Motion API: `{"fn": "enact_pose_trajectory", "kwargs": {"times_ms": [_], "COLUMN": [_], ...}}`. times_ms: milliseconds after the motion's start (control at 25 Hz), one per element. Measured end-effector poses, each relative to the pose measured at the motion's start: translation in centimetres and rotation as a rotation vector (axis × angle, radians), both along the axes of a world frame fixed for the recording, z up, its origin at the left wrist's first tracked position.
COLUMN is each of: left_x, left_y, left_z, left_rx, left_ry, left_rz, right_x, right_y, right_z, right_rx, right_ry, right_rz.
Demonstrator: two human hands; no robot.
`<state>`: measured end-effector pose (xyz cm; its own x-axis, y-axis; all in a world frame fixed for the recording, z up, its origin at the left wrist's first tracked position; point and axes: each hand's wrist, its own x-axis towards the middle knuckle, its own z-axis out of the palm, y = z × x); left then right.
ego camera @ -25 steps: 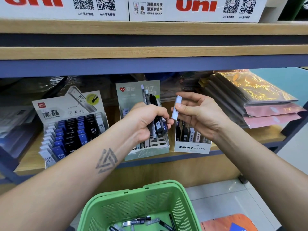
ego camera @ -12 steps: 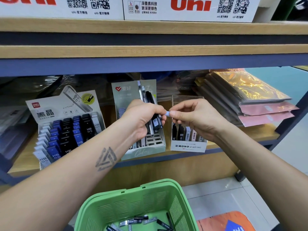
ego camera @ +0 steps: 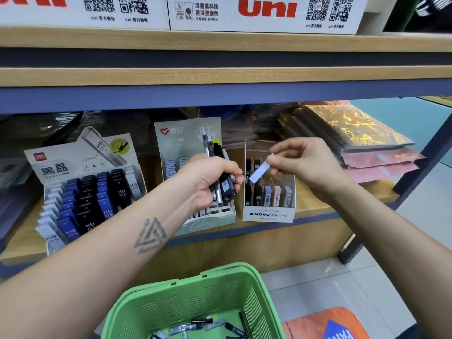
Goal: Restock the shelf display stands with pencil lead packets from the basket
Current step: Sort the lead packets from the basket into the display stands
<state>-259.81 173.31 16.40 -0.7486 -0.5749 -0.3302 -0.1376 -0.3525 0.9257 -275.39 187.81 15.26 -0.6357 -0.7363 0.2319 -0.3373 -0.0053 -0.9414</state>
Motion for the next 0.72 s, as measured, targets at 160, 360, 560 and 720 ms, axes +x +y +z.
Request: {"fn": "enact_pose_trajectory", "kwargs": {"times_ms": [160, 360, 560, 720], "left_x": [0.1, 0.1, 0.4, 0.4], "left_y": [-0.2, 0.2, 1.2, 1.2], "left_z": [-0.3, -0.4, -0.8, -1.2], "left_rx": [-0.013, -0.026, -0.049, -0.054], "left_ry": [0.008, -0.002, -0.025, -0.035], "left_rz": [0.009, -0.007, -0.039, -0.042], "right_x": [-0.8, -0.7, -0.2, 0.6], "right_y": [0.9, 2.0, 2.3, 2.1], "right_z": [-1.2, -2.1, -1.3, -0.6], "right_rx": [0.134, 0.209, 0.209, 0.292], "right_ry": [0.070, 0.138, 0.143, 0.199], "right_rz": [-0.111, -0.126, -0.059, 0.020]}}
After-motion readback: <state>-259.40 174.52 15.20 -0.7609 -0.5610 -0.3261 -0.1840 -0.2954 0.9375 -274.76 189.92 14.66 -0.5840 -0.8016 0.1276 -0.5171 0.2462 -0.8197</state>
